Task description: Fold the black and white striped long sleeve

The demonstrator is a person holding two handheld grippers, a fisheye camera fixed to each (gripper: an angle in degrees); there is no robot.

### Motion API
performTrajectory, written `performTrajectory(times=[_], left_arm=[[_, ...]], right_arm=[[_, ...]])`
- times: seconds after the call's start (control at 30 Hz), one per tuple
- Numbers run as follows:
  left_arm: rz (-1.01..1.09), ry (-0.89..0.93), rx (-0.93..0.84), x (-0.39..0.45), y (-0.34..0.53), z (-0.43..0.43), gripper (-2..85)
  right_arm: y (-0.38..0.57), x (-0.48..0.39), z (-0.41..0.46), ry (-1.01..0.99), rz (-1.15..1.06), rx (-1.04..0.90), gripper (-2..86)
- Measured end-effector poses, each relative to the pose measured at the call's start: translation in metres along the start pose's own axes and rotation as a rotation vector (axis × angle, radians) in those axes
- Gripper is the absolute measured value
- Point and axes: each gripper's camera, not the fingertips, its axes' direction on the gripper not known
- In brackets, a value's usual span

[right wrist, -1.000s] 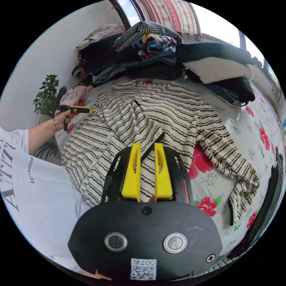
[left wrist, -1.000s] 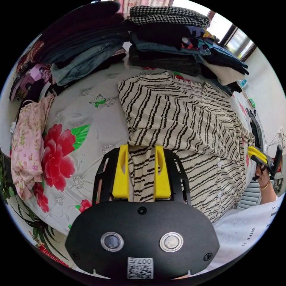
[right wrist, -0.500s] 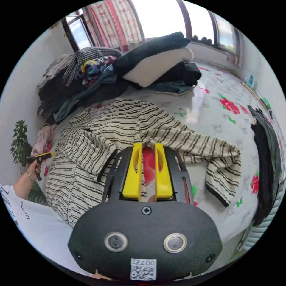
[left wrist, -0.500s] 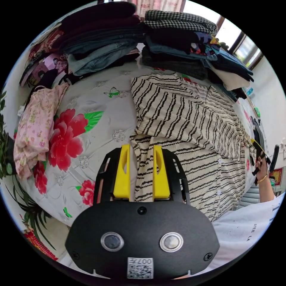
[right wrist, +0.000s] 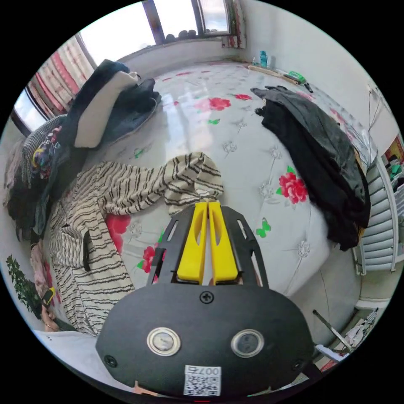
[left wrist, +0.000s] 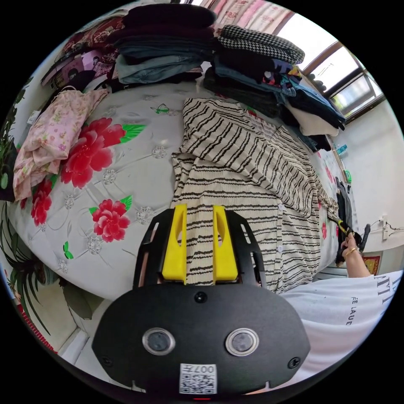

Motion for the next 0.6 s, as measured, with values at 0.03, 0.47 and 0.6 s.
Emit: performTrajectory(times=[0.03, 0.47, 0.6], left_arm=[[0.014, -0.001, 0.015, 0.000, 0.001, -0.006, 8.8], [0.014, 0.062, 0.151, -0.016, 0.049, -0.062, 8.7], [-0.009, 0.074, 0.151, -0.023, 0.071, -0.067, 8.8]], right_arm=[[-0.015, -0.009, -0.028, -0.010, -0.023, 0.099, 0.0], [-0.004, -0.260, -0.241, -0.655, -0.889, 0.549, -0.3], [0.098, -0.365, -0.231, -0.840, -1.173, 0.443, 0.0]])
